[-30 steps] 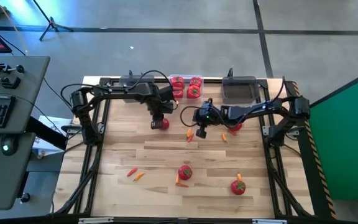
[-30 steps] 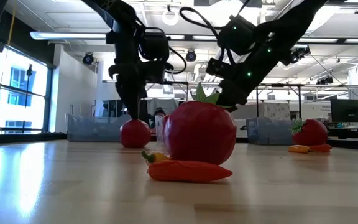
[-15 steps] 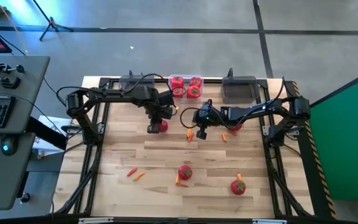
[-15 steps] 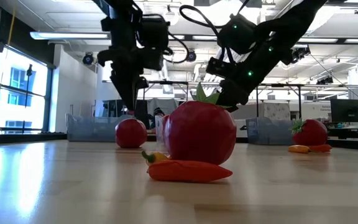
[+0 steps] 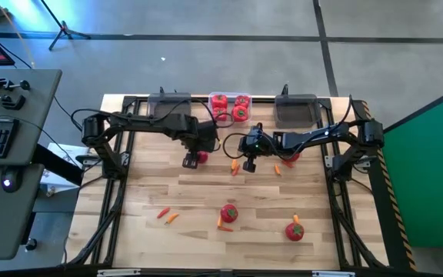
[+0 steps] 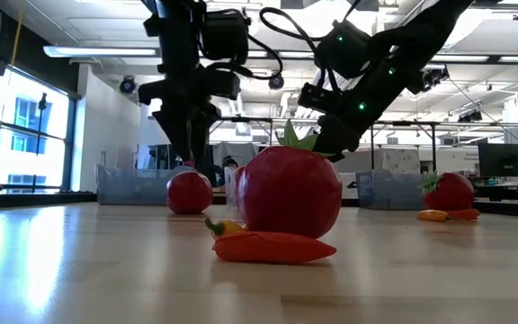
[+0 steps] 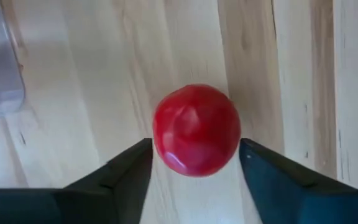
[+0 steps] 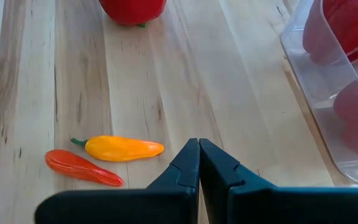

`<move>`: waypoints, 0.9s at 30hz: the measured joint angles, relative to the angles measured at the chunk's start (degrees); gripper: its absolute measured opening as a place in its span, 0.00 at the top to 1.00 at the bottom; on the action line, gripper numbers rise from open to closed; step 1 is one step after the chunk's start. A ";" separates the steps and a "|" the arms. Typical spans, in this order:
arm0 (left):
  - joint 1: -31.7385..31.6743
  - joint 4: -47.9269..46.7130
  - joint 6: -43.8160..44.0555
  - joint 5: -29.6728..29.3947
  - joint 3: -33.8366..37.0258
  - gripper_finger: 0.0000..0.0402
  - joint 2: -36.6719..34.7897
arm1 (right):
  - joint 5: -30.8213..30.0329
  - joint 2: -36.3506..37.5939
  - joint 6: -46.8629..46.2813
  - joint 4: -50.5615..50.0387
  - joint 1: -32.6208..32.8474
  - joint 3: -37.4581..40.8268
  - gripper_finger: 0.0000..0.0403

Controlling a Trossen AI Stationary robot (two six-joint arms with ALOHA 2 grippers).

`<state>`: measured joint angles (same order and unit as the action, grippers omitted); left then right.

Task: Sort produce into baskets
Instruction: Put the red tomato into the right black bin

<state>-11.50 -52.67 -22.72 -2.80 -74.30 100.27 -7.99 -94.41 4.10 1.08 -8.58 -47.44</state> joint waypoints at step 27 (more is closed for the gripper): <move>-2.07 4.65 4.60 4.28 5.46 0.34 2.51 | 0.00 0.00 1.33 0.02 0.00 0.00 1.00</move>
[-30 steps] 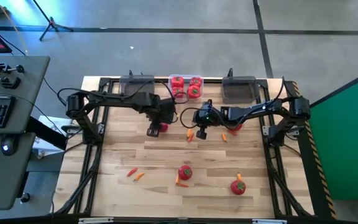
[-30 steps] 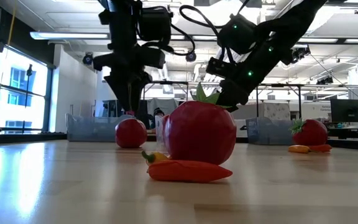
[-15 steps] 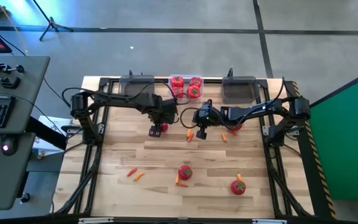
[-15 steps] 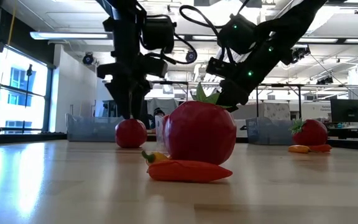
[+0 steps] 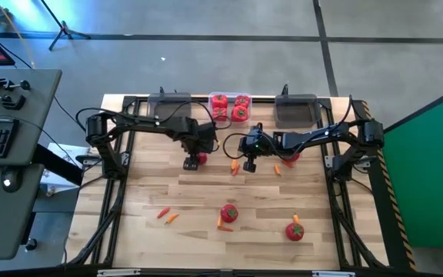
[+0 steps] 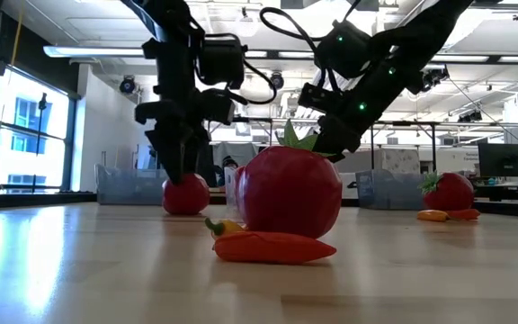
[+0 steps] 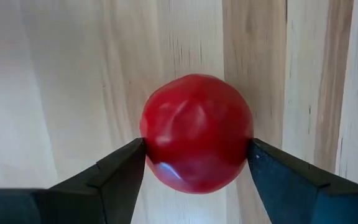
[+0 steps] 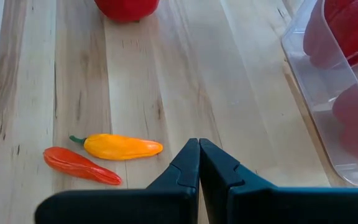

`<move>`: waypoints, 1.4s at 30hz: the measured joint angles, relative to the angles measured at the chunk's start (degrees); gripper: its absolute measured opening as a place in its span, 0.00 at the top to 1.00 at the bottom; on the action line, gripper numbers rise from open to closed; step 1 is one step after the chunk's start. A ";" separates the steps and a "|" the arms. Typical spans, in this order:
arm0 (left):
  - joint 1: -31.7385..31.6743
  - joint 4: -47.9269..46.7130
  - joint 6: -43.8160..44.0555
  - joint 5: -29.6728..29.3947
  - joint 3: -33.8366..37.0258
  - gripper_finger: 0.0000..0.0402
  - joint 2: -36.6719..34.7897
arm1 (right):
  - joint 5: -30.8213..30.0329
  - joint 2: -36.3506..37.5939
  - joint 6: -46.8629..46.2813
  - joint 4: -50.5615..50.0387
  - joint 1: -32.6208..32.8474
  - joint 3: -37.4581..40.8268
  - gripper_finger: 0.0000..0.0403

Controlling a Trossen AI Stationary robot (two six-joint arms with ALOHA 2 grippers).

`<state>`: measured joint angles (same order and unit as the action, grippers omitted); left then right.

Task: Sort produce into baskets
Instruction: Put the red tomato into the right black bin

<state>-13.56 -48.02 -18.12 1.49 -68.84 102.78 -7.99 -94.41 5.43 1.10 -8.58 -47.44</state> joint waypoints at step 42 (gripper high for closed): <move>-17.64 22.80 6.86 58.12 1.73 0.54 -0.31 | -15.10 1.09 10.13 14.85 12.80 -2.40 0.37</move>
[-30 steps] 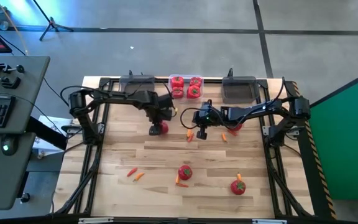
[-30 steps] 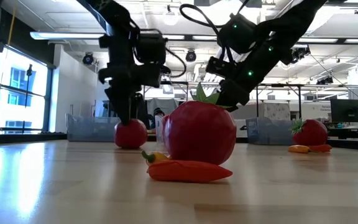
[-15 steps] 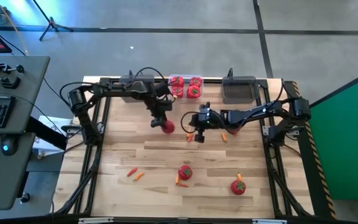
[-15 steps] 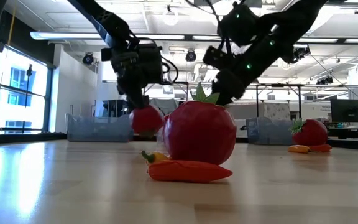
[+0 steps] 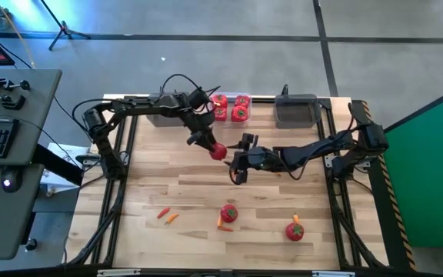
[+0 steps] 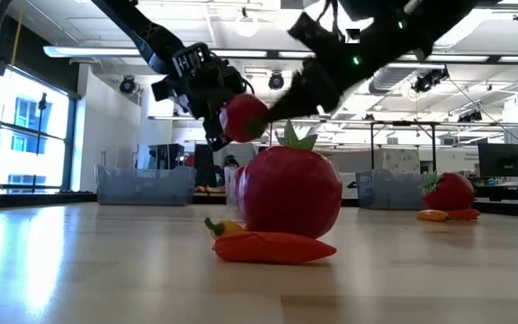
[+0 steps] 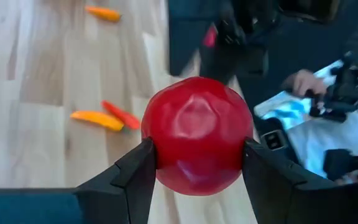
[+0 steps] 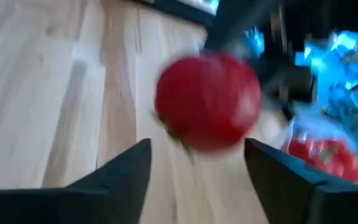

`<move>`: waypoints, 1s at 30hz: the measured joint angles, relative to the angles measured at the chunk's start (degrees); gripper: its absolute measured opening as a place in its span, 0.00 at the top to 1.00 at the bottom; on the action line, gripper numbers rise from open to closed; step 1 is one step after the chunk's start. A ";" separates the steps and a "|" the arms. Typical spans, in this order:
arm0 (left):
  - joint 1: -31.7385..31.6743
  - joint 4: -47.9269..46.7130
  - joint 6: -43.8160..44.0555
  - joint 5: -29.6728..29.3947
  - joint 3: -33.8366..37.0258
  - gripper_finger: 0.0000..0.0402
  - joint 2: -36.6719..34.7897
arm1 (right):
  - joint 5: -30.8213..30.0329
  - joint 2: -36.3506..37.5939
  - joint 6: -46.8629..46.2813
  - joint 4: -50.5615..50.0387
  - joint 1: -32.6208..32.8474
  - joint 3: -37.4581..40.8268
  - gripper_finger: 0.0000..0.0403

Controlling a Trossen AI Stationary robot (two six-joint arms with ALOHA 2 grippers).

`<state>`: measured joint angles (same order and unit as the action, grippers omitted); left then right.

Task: Sort produce into baskets
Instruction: Put the red tomato into the right black bin

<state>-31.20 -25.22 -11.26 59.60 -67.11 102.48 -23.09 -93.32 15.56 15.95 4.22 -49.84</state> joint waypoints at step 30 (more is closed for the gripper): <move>3.16 3.16 3.75 4.74 -0.02 0.54 -0.04 | 22.65 0.00 20.47 -14.84 -6.63 -11.28 0.23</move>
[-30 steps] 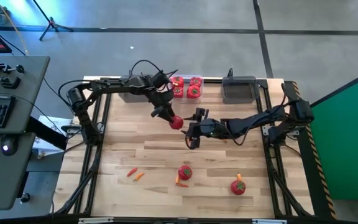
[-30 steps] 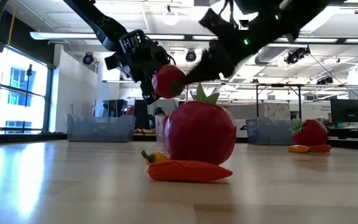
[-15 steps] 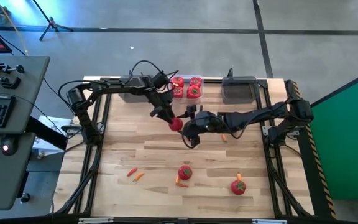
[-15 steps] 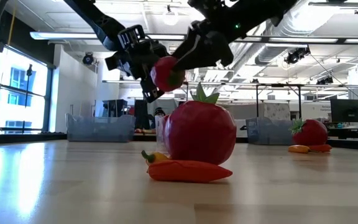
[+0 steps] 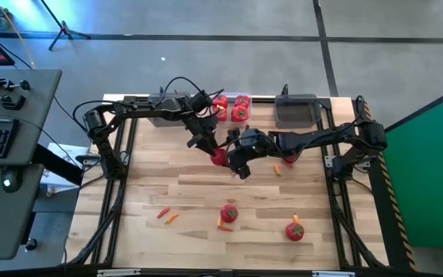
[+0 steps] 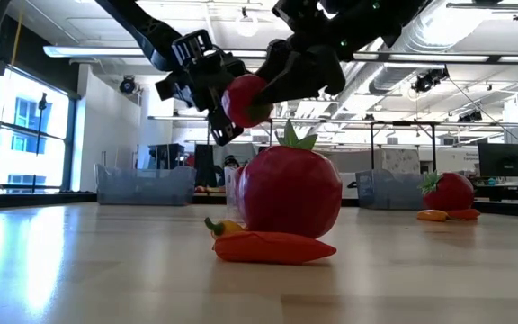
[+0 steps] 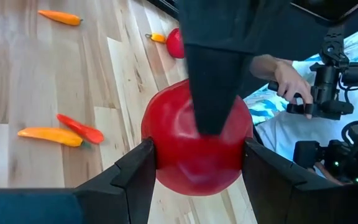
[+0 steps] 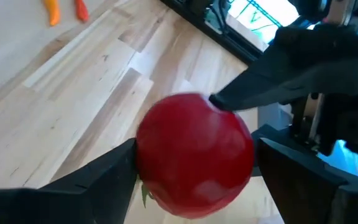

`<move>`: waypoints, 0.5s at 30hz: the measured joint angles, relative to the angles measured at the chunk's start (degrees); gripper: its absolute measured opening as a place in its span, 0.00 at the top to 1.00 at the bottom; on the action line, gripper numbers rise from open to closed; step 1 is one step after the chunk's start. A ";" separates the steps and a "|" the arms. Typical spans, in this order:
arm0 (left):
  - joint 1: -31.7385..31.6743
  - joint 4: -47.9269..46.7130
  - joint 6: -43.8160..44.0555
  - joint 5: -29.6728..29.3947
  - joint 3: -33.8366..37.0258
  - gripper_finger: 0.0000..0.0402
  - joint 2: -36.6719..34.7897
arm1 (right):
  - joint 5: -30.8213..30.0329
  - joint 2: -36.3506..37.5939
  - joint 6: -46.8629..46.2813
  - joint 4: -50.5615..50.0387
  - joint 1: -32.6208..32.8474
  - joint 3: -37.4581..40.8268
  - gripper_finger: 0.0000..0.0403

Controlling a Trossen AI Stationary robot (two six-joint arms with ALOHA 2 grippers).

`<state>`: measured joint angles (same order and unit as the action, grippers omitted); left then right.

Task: Sort produce into baskets
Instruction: Put the red tomato into the right black bin

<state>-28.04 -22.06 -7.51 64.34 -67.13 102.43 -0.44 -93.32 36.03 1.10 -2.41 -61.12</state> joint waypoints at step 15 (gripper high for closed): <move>0.69 3.80 0.22 -6.13 -0.02 0.48 -0.11 | 0.13 0.19 -0.61 -2.16 -0.56 0.12 0.46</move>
<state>-27.35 -18.26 -7.28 58.21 -67.16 102.33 -0.31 -93.13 35.42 -1.06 -2.97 -61.01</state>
